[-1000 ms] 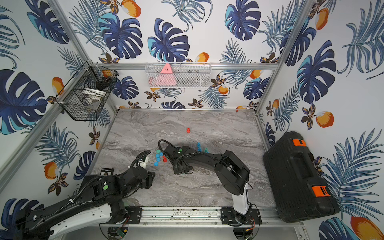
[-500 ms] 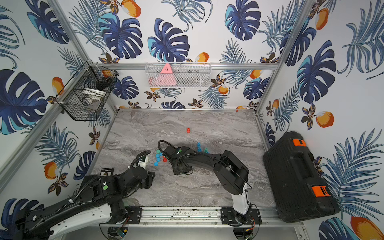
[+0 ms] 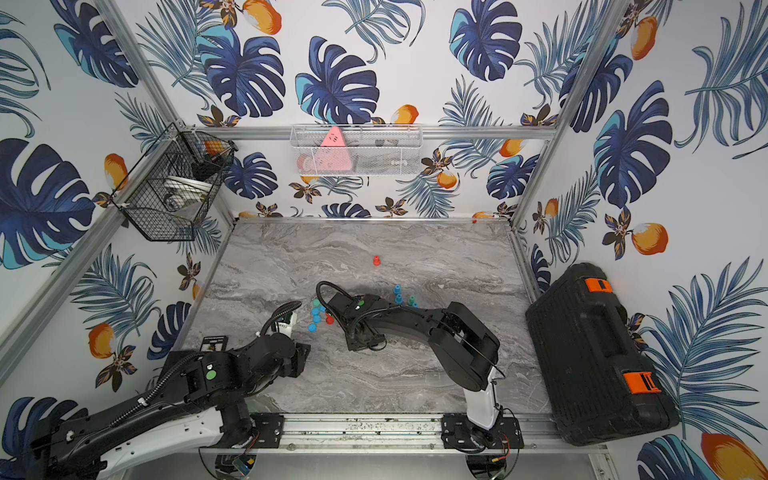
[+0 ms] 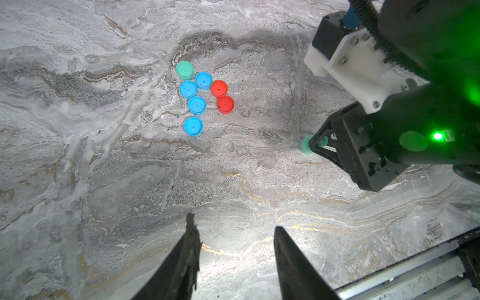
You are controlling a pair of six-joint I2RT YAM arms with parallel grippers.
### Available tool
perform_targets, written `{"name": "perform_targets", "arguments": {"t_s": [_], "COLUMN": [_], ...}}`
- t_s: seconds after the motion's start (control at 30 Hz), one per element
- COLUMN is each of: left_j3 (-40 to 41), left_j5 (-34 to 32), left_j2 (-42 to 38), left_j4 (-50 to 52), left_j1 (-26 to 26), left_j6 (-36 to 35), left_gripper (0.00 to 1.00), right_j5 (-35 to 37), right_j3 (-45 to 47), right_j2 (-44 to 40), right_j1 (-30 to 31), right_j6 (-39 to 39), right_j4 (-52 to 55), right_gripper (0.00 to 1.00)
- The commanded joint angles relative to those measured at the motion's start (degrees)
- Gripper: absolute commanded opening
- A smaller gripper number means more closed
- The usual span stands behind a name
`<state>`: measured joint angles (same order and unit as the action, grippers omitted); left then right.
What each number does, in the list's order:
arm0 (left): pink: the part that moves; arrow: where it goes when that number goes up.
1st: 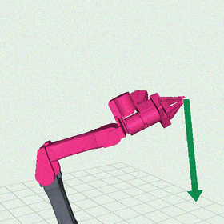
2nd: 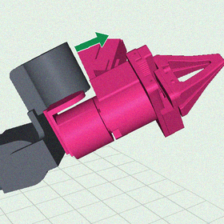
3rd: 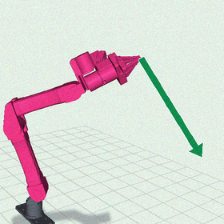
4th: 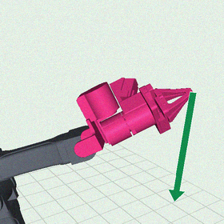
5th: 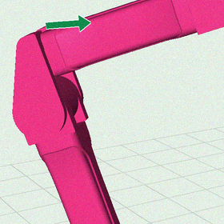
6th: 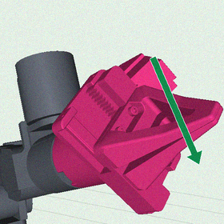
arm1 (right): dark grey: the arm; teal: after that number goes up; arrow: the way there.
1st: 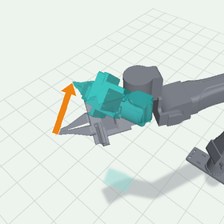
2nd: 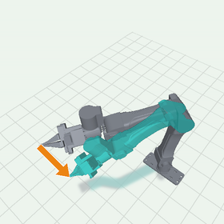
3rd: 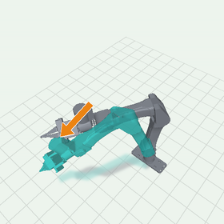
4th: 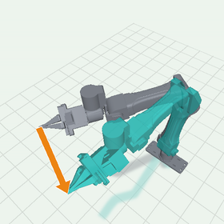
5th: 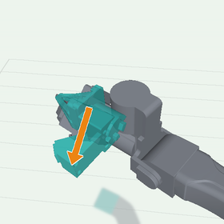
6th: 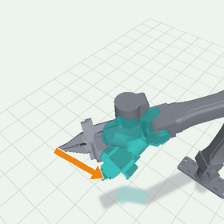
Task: Close the stamp cap
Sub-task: Close the cover of the stamp.
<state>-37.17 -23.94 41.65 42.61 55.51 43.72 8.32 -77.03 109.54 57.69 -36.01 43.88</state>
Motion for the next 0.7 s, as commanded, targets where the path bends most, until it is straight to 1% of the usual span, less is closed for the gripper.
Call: {"name": "perform_targets", "arguments": {"t_s": [0.0, 0.47, 0.67], "left_j3": [0.07, -0.07, -0.39], "left_j5": [-0.71, -0.53, -0.6], "left_j2": [0.06, 0.51, 0.55], "left_j4": [-0.83, -1.22, -1.05], "left_j1": [0.0, 0.04, 0.04], "left_j6": [1.01, 0.71, 0.66], "left_gripper": [0.51, 0.51, 0.51], "right_j5": [0.21, -0.38, -0.79], "right_j3": [0.08, 2.67, 1.6], "right_j2": [-0.64, -1.22, 0.33], "right_j1": [0.27, 0.32, 0.33], "right_j6": [-1.09, -1.94, -1.36], "right_j4": [1.12, -0.18, -0.46], "right_gripper": [0.17, 0.17, 0.17]}}
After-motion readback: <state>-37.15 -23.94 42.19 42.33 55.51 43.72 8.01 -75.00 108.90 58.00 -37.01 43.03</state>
